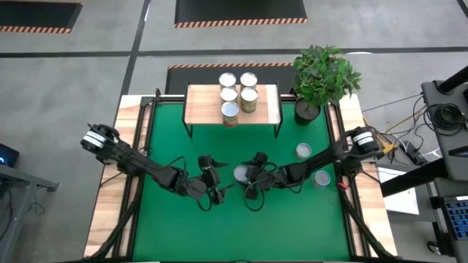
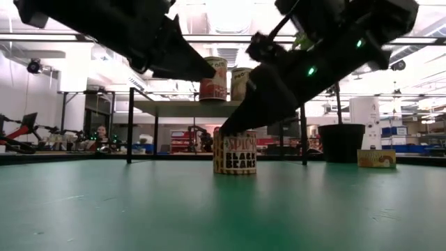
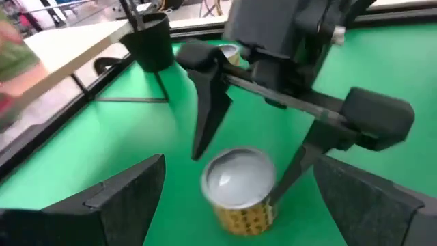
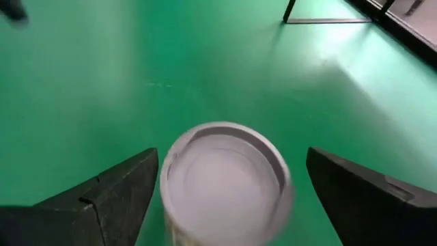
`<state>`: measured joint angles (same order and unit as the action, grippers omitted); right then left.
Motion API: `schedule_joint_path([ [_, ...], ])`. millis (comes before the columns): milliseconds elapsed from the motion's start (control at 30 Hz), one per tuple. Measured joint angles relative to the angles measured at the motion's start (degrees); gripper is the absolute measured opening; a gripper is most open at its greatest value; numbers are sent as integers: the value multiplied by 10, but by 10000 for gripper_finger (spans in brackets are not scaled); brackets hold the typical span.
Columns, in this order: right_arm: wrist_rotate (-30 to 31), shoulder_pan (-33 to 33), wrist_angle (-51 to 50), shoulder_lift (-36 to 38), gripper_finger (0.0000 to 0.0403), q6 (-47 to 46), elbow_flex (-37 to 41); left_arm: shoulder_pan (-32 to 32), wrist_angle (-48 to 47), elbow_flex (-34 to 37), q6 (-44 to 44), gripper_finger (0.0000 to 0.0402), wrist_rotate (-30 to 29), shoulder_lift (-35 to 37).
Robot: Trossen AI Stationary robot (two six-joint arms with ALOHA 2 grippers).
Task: Pick and place cans onto a shelf
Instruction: Put the canned black beans on the shelf
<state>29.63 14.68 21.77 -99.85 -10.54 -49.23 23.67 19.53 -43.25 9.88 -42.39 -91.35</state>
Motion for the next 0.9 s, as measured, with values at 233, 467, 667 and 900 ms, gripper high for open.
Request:
schedule_joint_path([
  [233,1,21,-132,112,359,2,2,-6,78,-1,1,355,15,-59],
  [467,19,38,-185,200,359,10,10,-16,188,-2,-15,355,42,-126],
  [667,20,42,-183,211,359,14,15,-31,208,-1,12,355,40,-161],
  [900,20,42,-184,187,359,12,17,-44,210,-1,27,355,41,-183],
])
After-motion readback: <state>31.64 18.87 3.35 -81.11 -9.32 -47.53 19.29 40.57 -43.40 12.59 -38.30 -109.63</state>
